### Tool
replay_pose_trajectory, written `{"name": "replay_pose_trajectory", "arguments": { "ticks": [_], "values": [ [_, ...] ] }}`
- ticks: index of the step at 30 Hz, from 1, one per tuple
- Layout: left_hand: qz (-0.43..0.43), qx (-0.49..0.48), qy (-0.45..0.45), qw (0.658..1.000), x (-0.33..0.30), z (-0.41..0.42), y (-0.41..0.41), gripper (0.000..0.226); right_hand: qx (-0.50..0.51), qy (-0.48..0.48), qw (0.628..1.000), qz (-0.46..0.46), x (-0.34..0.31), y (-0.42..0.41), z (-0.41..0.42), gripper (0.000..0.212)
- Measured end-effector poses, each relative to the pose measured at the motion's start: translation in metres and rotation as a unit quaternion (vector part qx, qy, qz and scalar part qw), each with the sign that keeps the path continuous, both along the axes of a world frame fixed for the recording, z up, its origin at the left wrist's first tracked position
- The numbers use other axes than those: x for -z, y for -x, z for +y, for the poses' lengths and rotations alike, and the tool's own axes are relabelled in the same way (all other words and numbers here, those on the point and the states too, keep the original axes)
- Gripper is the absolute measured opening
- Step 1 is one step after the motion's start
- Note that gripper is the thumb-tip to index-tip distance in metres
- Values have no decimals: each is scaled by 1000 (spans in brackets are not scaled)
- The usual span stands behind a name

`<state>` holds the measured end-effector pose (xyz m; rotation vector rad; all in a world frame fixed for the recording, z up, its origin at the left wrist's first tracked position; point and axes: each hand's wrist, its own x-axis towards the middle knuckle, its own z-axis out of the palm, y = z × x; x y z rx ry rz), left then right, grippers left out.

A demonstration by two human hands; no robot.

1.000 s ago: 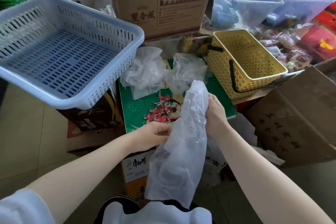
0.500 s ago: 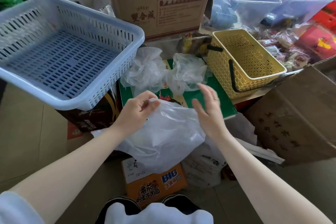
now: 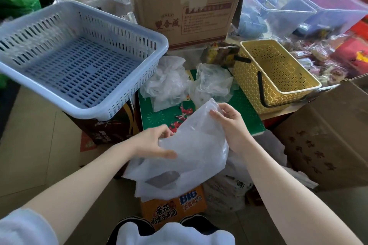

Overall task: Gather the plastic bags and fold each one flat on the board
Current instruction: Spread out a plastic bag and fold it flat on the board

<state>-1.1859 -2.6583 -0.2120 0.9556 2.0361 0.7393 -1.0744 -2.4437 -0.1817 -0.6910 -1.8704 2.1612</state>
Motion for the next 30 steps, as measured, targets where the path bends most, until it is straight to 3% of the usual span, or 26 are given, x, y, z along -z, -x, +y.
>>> {"name": "replay_pose_trajectory", "arguments": {
  "ticks": [3, 6, 10, 13, 17, 19, 20, 22, 25, 26, 29, 30],
  "values": [
    [-36, -1, 3, 999, 16, 5, -9, 43, 16, 64, 998, 2, 6, -4, 8, 8],
    [-26, -53, -72, 996, 21, 12, -12, 18, 76, 81, 994, -14, 10, -9, 27, 16],
    [-33, -94, -136, 986, 21, 13, -6, 37, 243, -12, 968, -68, 11, -25, 71, 15],
    [-2, -74, -122, 990, 24, 12, -4, 26, 310, -47, 944, -104, 11, -36, 93, 11],
    [45, 20, 30, 998, 27, 17, -9, 24, 217, -46, 970, -100, 9, -44, 98, 11],
    [83, 25, 59, 994, 23, 28, -12, 15, 153, -64, 983, -77, 5, -45, 98, 10],
    [100, 5, 39, 994, 19, 37, -15, 9, 121, -75, 988, -62, 3, -44, 97, 9],
    [112, -42, -26, 993, 8, 61, -24, 24, 60, -110, 991, -45, -3, -41, 92, 8],
    [10, -92, -126, 988, -11, 102, -37, 58, -4, -144, 989, -17, -13, -34, 81, 6],
    [-18, -107, -152, 982, -15, 113, -40, 59, -20, -151, 988, -8, -16, -32, 78, 4],
    [-42, -119, -240, 963, -18, 131, -50, 14, -44, -197, 979, 9, -22, -29, 75, 4],
    [-42, -127, -257, 957, -16, 133, -52, 15, -28, -220, 975, 14, -22, -27, 77, 7]
  ]
}}
